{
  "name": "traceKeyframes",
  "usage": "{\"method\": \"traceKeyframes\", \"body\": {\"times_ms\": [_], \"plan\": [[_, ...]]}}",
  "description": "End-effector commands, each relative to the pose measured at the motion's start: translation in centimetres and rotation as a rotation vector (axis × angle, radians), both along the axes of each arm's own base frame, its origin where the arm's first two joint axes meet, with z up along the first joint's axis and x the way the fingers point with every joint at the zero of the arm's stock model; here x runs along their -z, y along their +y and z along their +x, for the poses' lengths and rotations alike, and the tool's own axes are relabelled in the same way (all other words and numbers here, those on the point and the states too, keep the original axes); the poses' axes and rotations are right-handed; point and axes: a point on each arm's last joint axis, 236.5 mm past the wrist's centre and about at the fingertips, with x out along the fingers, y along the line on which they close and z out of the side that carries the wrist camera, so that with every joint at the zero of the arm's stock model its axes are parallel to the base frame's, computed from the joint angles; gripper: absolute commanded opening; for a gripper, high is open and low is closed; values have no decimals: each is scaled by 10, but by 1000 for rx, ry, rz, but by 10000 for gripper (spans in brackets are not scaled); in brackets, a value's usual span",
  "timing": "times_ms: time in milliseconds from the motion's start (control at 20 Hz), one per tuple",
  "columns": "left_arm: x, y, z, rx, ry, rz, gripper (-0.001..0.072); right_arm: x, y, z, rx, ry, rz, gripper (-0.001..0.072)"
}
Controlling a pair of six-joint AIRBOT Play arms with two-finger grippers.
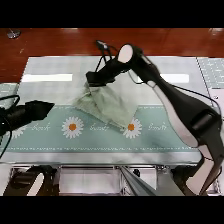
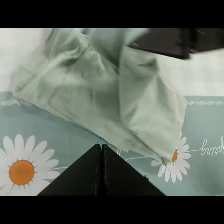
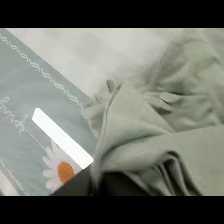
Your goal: Fold the shirts.
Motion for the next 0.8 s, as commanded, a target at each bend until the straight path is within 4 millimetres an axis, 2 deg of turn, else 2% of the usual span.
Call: {"method": "traceKeyframes", "body": {"times_ms": [0,50,100,200,300,350,450,550,600,650,700,750], "plan": [[29,-2,-8,-26,38,-43,28,25,46,-5,2,138,138,643],[33,0,-3,-41,37,-45,28,18,46,-11,-35,162,179,629],[35,2,2,-56,31,-48,28,4,38,-12,-57,185,209,629],[35,7,14,-85,14,-49,27,-32,-11,-3,-69,205,216,629],[36,10,23,-106,2,-52,28,-77,-89,3,-73,187,179,629],[37,11,24,-108,7,-51,28,-99,-134,3,-61,145,126,629],[41,10,24,-106,21,-51,28,-119,-223,1,42,16,-74,629],[43,10,24,-104,29,-50,27,-107,-298,-10,243,-46,-255,629],[44,9,24,-103,33,-51,28,-87,-326,-20,364,-57,-305,627],[48,8,23,-101,42,-54,28,-58,-347,-36,480,-40,-346,627],[53,8,21,-101,54,-54,28,-20,-358,-57,610,2,-342,627],[58,7,19,-100,68,-60,28,16,-353,-78,705,66,-289,627]]}}
